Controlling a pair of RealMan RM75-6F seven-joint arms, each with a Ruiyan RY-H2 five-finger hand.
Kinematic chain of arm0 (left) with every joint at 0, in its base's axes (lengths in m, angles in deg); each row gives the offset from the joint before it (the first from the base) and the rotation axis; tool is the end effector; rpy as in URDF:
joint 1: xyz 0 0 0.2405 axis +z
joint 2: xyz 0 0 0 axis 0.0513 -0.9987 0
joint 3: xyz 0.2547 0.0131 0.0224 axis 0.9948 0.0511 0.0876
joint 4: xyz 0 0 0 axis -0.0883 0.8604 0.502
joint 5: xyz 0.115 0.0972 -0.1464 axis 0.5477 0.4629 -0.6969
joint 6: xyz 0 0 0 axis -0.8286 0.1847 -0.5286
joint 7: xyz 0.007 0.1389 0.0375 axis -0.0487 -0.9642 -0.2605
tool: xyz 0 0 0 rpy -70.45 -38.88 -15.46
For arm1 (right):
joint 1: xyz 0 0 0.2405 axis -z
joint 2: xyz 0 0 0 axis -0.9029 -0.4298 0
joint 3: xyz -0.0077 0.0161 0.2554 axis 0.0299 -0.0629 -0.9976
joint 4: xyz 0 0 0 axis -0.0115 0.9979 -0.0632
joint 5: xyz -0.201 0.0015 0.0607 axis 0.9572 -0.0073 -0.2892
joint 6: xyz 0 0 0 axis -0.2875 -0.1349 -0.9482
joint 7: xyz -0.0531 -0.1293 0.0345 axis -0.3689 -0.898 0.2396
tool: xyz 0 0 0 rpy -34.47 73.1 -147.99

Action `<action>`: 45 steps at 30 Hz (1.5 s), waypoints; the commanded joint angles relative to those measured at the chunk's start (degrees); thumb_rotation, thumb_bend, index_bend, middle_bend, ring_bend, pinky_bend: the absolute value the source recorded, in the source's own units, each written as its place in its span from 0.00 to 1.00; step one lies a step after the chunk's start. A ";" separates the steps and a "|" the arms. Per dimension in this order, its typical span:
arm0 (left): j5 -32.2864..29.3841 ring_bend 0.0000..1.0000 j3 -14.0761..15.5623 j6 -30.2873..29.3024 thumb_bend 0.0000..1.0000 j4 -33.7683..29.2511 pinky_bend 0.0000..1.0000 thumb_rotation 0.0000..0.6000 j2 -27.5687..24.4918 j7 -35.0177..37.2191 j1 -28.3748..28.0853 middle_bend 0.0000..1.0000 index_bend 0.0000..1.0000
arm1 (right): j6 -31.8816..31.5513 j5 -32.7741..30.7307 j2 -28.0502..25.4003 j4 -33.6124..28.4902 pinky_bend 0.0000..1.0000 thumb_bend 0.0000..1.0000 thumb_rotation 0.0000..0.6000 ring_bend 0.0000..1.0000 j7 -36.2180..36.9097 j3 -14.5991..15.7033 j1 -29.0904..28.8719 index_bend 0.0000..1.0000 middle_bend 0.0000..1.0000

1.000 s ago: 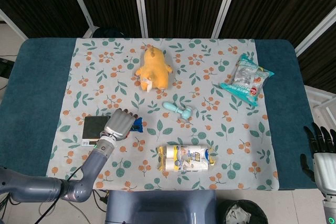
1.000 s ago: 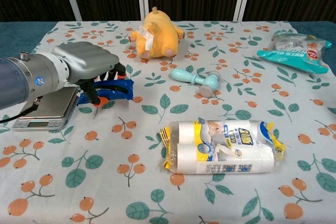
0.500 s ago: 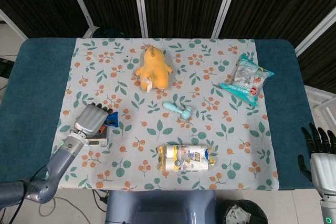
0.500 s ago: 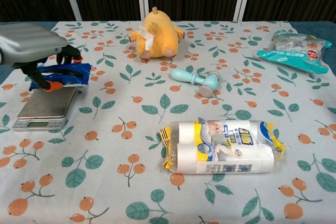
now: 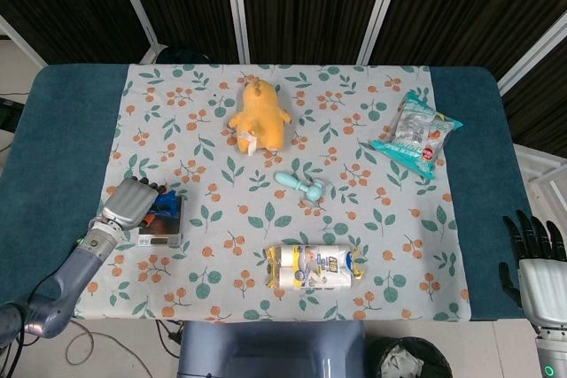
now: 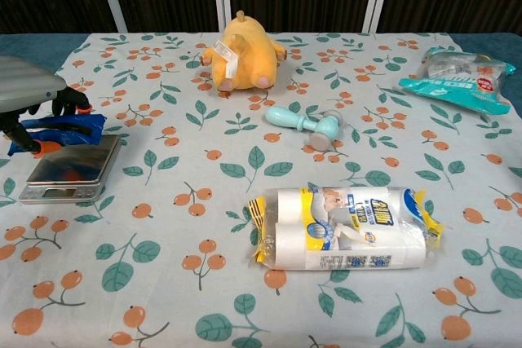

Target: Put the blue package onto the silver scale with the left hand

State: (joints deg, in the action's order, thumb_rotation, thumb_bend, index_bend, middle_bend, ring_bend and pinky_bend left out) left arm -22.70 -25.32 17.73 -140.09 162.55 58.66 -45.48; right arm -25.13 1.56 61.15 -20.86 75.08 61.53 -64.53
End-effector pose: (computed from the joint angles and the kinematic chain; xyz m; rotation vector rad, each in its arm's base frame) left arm -0.2431 0.3359 0.0349 -1.9836 -0.6519 -0.4949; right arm -0.3139 -0.1571 0.1667 1.3555 -0.7190 0.7677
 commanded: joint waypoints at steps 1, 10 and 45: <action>1.36 0.35 -0.27 0.03 0.35 0.69 0.43 1.00 0.50 0.81 0.28 0.48 0.38 | -0.04 -0.11 -0.02 0.02 0.00 0.56 1.00 0.01 0.04 -0.08 0.01 0.06 0.03; 2.48 0.33 -0.56 1.43 0.35 0.00 0.42 1.00 0.54 -0.34 0.88 0.46 0.37 | -0.19 -0.27 -0.33 -0.27 0.00 0.56 1.00 0.01 0.25 -0.19 0.11 0.06 0.03; 10.24 0.04 -4.57 -18.58 0.21 -19.80 0.20 1.00 -10.22 -4.59 8.87 0.12 0.15 | -1.44 -1.02 -1.34 -1.91 0.00 0.56 1.00 0.01 -0.45 -0.93 0.68 0.06 0.03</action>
State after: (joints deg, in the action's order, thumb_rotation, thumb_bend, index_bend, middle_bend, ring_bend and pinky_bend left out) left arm -16.41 -29.40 3.34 -156.23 155.46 49.63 -39.61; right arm -26.55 0.51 59.82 -22.75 74.64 60.61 -63.87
